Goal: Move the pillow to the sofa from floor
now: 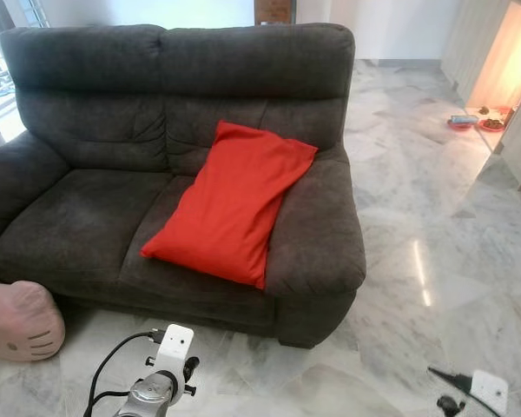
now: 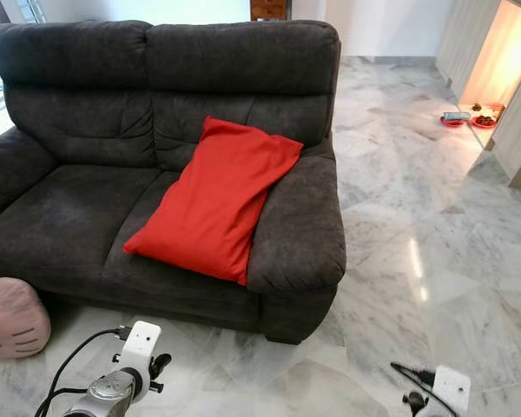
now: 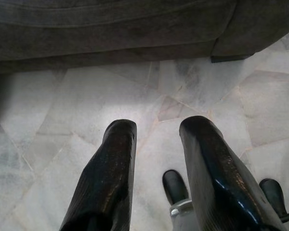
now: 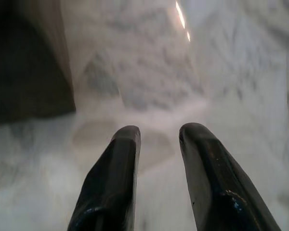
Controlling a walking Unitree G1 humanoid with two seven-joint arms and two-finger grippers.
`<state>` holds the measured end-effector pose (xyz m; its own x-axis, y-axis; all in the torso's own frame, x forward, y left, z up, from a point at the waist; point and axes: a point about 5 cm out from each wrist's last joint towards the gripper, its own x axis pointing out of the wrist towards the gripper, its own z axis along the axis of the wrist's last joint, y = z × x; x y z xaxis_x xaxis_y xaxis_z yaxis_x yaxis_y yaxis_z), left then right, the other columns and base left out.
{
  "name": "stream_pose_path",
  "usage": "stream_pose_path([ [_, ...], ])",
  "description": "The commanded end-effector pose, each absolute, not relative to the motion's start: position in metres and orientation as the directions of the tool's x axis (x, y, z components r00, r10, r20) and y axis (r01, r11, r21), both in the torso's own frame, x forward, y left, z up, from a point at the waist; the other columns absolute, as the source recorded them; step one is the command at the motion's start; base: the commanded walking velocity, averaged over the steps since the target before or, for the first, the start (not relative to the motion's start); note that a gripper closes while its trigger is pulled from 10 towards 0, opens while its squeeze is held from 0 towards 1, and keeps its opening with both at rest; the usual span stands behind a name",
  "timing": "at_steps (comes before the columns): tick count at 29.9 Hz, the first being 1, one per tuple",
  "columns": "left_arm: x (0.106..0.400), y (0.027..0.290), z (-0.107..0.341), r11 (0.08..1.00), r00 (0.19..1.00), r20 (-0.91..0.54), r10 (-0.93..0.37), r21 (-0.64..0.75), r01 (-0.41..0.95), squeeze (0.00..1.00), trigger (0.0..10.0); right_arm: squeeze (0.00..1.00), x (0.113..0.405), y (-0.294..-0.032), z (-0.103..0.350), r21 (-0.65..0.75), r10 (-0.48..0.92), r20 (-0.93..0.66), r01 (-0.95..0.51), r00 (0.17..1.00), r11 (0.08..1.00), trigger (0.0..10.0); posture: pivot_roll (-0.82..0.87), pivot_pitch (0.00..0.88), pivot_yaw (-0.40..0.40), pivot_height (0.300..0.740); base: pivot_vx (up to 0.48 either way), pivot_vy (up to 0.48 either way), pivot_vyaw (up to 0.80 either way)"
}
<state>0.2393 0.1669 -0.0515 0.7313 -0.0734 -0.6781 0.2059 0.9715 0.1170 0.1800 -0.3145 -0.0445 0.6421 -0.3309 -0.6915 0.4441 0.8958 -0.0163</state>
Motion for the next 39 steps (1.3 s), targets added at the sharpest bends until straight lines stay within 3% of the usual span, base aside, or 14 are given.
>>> stream_pose_path([
  [1,0.236,0.168,-0.054,0.972,0.713,-0.698,-0.064,0.117,0.202,0.00,10.0,0.00,0.184,-0.315,-0.042,0.001,-0.323,-0.684,0.443,0.655,0.897,10.0,-0.13,0.000,0.041,0.738,0.000,0.000,0.00],
  [8,0.232,0.167,-0.057,0.975,0.705,-0.706,-0.062,0.109,0.195,0.00,10.0,0.00,0.176,-0.320,-0.044,-0.011,-0.320,-0.700,0.438,0.638,0.899,10.0,-0.10,0.000,0.016,0.738,0.000,0.000,0.00],
  [16,0.218,0.168,-0.066,0.964,0.670,-0.739,-0.077,0.115,0.238,0.00,10.0,0.00,0.175,-0.320,-0.045,0.005,-0.327,-0.703,0.464,0.632,0.886,10.0,-0.10,0.000,0.043,0.738,0.000,0.000,0.00],
  [29,0.198,0.185,-0.075,0.956,0.634,-0.772,-0.048,0.149,0.254,0.00,10.0,0.00,0.155,-0.309,-0.059,0.022,-0.295,-0.747,0.466,0.596,0.885,10.0,-0.04,0.000,0.044,0.738,0.000,0.000,0.00],
  [39,0.200,0.179,-0.074,0.932,0.626,-0.773,-0.099,0.149,0.331,0.00,10.0,0.00,0.153,-0.330,-0.047,0.043,-0.386,-0.661,0.546,0.643,0.837,10.0,-0.18,0.000,0.122,0.738,0.000,0.000,0.00],
])
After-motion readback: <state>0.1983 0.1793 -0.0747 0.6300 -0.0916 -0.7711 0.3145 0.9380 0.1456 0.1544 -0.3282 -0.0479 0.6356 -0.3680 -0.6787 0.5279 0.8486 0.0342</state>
